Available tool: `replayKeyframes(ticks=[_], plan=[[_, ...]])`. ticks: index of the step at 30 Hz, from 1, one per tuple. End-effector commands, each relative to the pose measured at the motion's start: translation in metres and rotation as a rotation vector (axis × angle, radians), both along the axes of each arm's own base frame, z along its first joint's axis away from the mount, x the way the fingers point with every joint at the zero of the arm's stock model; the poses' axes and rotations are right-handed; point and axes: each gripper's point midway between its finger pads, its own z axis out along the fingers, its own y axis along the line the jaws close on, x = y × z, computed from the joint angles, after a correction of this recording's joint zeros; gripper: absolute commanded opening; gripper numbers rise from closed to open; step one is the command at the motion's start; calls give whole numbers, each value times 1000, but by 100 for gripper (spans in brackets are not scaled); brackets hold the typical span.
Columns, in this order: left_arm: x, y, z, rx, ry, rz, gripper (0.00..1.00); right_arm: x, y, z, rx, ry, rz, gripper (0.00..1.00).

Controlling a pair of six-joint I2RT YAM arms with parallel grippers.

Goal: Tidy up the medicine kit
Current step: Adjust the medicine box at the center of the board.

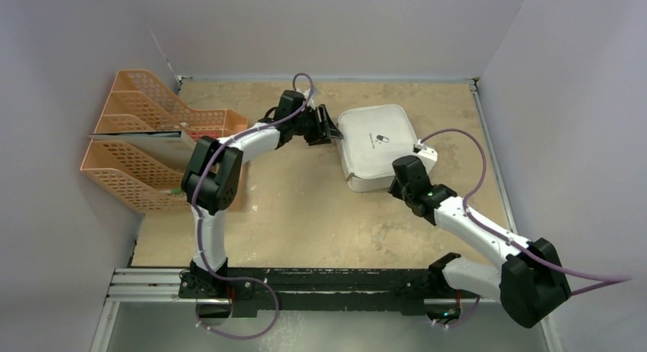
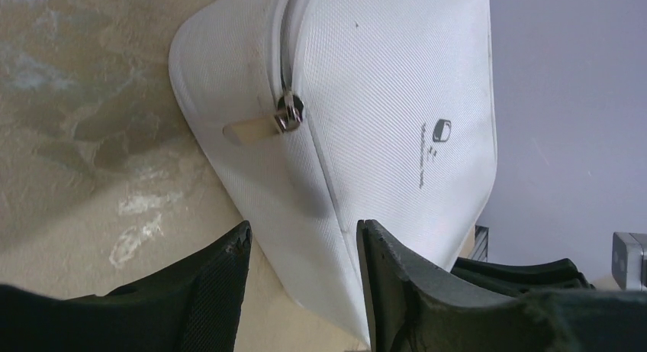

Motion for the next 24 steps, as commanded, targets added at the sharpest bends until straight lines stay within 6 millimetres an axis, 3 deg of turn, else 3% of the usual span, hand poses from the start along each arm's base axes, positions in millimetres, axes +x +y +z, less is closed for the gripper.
replayKeyframes(ticks=[1,8,12,15,18,24], plan=[[19,-16,8,-13,-59,-22,51,4,-10,-4,28,11,20,30],[25,-29,-14,15,-37,-15,46,22,-16,-9,89,9,1,30],[10,-24,-31,60,33,-8,26,43,-10,-14,110,14,39,30],[-6,-12,-36,94,59,6,13,54,-2,-7,127,-14,82,29],[-21,0,-36,117,66,24,9,59,7,0,167,-42,115,29],[-46,6,-35,84,97,40,9,67,27,3,170,-33,265,31]])
